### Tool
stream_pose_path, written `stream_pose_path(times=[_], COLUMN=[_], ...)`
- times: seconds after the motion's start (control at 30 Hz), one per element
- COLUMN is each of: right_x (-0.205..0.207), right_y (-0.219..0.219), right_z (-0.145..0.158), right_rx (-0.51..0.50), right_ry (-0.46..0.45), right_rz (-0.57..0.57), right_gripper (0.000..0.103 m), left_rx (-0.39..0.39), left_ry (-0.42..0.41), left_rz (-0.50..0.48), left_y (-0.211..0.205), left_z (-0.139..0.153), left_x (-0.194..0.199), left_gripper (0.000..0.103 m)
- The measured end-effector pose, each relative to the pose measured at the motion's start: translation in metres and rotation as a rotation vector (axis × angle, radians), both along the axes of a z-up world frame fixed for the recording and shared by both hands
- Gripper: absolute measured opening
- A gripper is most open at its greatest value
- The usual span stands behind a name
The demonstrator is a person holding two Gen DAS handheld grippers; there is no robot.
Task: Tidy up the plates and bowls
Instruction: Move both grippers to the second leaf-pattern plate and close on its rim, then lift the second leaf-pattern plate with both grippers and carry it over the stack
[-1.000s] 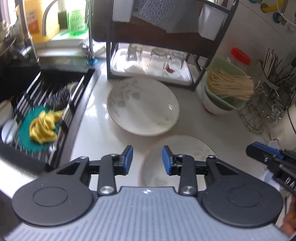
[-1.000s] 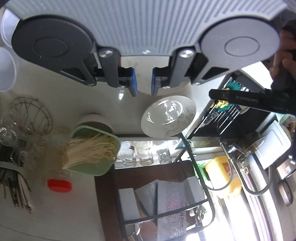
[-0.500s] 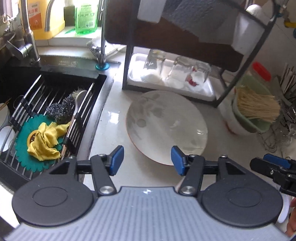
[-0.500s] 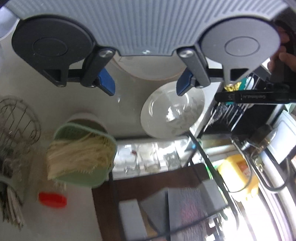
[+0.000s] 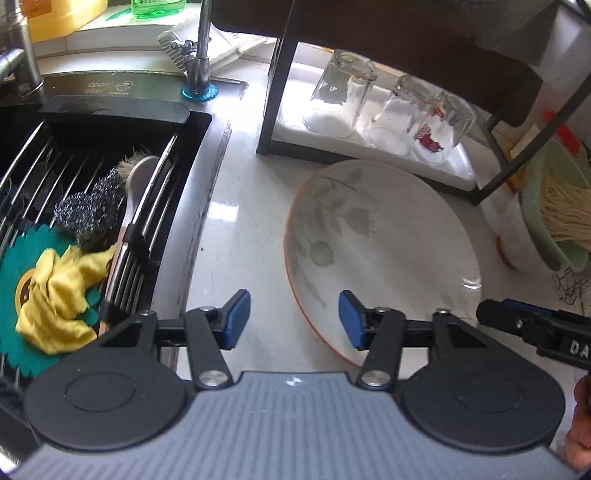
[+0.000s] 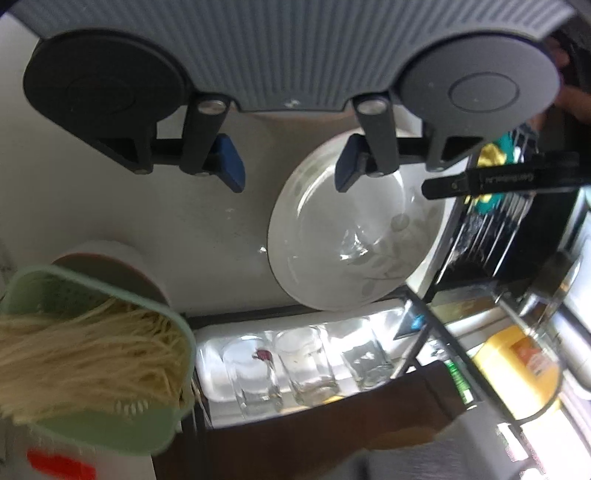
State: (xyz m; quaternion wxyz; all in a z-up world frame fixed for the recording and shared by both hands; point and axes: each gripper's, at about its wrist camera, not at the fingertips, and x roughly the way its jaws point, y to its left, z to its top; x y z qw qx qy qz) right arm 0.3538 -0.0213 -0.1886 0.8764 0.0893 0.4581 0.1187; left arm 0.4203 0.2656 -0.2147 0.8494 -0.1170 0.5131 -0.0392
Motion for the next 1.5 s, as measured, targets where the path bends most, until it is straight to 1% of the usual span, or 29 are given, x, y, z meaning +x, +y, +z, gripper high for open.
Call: stream_pose_path(times=[0.03, 0.07, 0.13, 0.17, 0.27, 0.33, 0.4, 0.53, 0.63, 0.7, 0.9, 1.0, 1.07, 1.13, 1.2, 1.33, 1.4, 1.43, 1.5], right_x=[0.005, 0.009, 0.014, 0.016, 0.021, 0.025, 0.028, 0.032, 0.032, 0.033, 0.032, 0.029, 0.025, 0.021, 0.017, 0.007, 0.000, -0.004, -0.015], right_y=[0.000, 0.001, 0.000, 0.000, -0.001, -0.001, 0.000, 0.005, 0.009, 0.007, 0.003, -0.004, -0.005, -0.004, -0.006, -0.016, -0.020, -0.022, -0.024], right_z=[-0.004, -0.008, -0.013, -0.014, -0.014, -0.015, -0.017, -0.021, -0.021, -0.021, -0.021, -0.016, -0.010, -0.002, 0.006, 0.022, 0.031, 0.035, 0.045], right_rx=[0.001, 0.000, -0.001, 0.003, 0.016, 0.035, 0.030, 0.009, -0.003, 0.014, 0.053, 0.106, 0.114, 0.102, 0.105, 0.144, 0.148, 0.153, 0.115], right_ry=[0.009, 0.015, 0.025, 0.022, 0.004, -0.012, -0.016, -0.010, -0.022, -0.020, 0.011, 0.019, 0.014, 0.004, -0.005, -0.014, -0.031, -0.039, -0.074], right_rz=[-0.017, -0.032, -0.063, -0.075, -0.089, -0.096, -0.111, -0.112, -0.107, -0.113, -0.091, -0.078, -0.060, -0.042, -0.027, -0.024, -0.010, -0.006, 0.020], right_gripper=[0.050, 0.046, 0.041, 0.037, 0.032, 0.028, 0.021, 0.012, 0.012, 0.011, 0.011, 0.011, 0.011, 0.011, 0.011, 0.011, 0.011, 0.011, 0.011], left_rx=[-0.007, -0.017, -0.011, -0.014, -0.042, -0.034, -0.026, -0.026, -0.052, -0.053, -0.027, -0.074, -0.095, -0.092, -0.119, -0.160, -0.174, -0.193, -0.229], left_ry=[0.007, 0.007, 0.002, 0.000, 0.000, 0.000, -0.012, -0.033, -0.021, -0.014, -0.002, 0.027, 0.039, 0.037, 0.050, 0.042, 0.038, 0.045, 0.056], left_rz=[-0.011, -0.026, -0.039, -0.044, -0.059, -0.072, -0.075, -0.083, -0.083, -0.094, -0.135, -0.126, -0.129, -0.141, -0.126, -0.111, -0.109, -0.104, -0.100], left_y=[0.000, 0.000, 0.001, 0.002, 0.004, 0.003, 0.003, 0.005, 0.010, 0.010, 0.009, 0.018, 0.020, 0.020, 0.022, 0.023, 0.021, 0.020, 0.017], left_z=[-0.002, -0.004, -0.006, -0.005, -0.006, -0.007, -0.007, -0.007, -0.009, -0.011, -0.008, -0.006, 0.000, 0.009, 0.018, 0.040, 0.050, 0.054, 0.061], left_x=[0.004, 0.008, 0.014, 0.017, 0.027, 0.033, 0.038, 0.044, 0.048, 0.049, 0.045, 0.039, 0.033, 0.026, 0.019, 0.002, -0.008, -0.013, -0.022], left_gripper=[0.049, 0.049, 0.046, 0.045, 0.040, 0.034, 0.031, 0.024, 0.018, 0.016, 0.016, 0.016, 0.016, 0.016, 0.016, 0.016, 0.016, 0.016, 0.016])
